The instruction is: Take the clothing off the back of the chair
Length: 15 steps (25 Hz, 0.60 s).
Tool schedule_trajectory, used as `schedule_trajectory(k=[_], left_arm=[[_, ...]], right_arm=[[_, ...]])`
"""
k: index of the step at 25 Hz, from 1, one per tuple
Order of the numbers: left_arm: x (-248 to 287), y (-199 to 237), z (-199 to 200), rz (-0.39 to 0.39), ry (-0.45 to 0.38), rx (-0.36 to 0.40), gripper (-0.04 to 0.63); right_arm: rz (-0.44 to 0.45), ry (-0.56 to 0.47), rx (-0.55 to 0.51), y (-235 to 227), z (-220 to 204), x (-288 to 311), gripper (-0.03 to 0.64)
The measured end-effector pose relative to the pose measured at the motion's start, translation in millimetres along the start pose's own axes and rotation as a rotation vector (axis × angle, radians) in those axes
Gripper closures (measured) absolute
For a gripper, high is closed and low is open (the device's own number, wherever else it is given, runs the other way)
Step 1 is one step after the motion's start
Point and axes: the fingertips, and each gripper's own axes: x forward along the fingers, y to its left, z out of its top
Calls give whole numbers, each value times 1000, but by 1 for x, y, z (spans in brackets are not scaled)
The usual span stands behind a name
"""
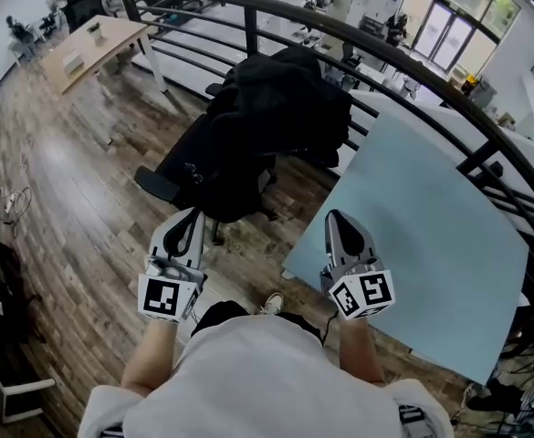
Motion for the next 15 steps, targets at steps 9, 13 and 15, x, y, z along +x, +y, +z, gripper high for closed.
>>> schedule_trajectory(k=[9,13,15], left_arm=[[30,24,-11,15,10,-1,571],[56,25,-9,-32,-15,5,571],[68,23,0,-60,-27,13,571]], right_arm=[[10,31,-16,-10,-6,16,597],[-62,46,-4,-29,-11,15,597],[-80,44,-8,-31,-4,18,597]])
